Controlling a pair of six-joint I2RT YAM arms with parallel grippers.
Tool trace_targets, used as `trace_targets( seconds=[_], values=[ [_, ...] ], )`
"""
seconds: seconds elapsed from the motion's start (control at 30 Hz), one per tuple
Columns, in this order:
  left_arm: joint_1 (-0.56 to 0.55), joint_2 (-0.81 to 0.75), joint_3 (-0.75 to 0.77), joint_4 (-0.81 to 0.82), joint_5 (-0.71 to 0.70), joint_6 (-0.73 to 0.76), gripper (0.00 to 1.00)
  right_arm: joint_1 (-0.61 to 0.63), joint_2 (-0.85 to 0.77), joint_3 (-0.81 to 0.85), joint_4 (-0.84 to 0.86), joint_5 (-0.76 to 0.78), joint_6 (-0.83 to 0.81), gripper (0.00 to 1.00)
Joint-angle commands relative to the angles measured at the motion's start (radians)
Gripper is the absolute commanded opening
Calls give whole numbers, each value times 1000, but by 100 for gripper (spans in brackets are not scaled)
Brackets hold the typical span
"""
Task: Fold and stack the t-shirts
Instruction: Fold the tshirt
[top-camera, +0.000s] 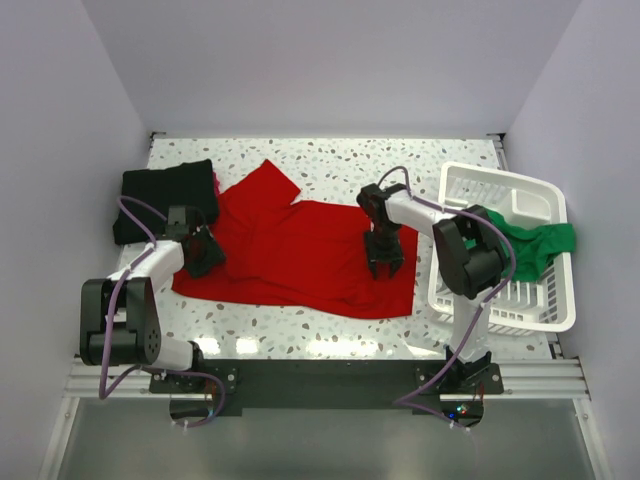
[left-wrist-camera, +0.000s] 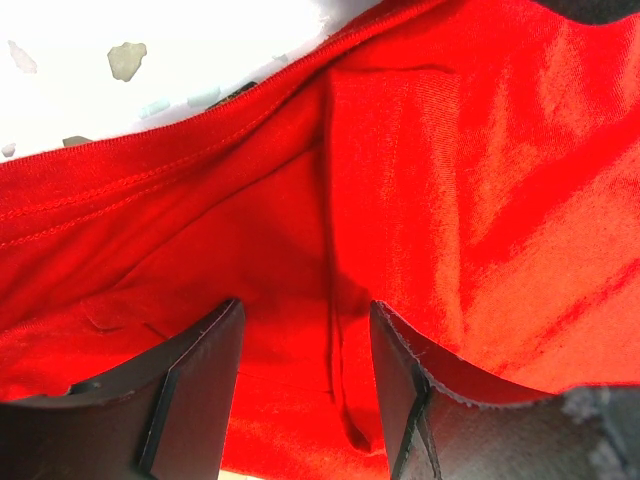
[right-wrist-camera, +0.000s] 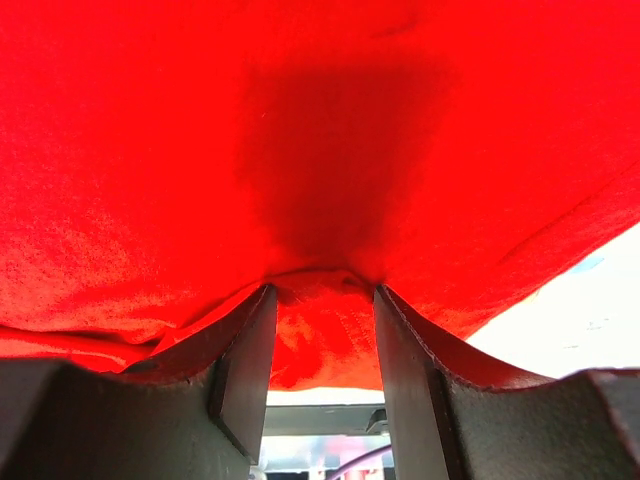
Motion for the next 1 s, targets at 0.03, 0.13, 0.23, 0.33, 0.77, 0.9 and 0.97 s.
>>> trace_targets(
  seconds=[0.03, 0.13, 0.23, 0.33, 0.77, 0.9, 0.97],
  values=[
    [-1, 5, -17, 18, 4, 19, 58, -17, -13, 41, 8, 33, 3, 47],
    [-1, 0, -21, 18, 3, 16, 58, -23, -18, 47, 14, 32, 3, 47],
    [1, -1, -26, 18, 3, 13, 58, -23, -15, 52, 25, 20, 1, 47],
    [1, -1, -28, 18, 3, 11, 58, -25, -3, 42, 34, 9, 1, 46],
    [1, -12, -43, 17, -2, 5, 58, -29, -38, 26, -13, 35, -3, 4],
    [-1, -18, -47, 22, -32, 5, 58, -59, -72, 16, -51, 65, 10, 0],
    [1, -26, -55, 26, -34, 5, 58, -88, -87, 18, -62, 82, 12, 0]
  ],
)
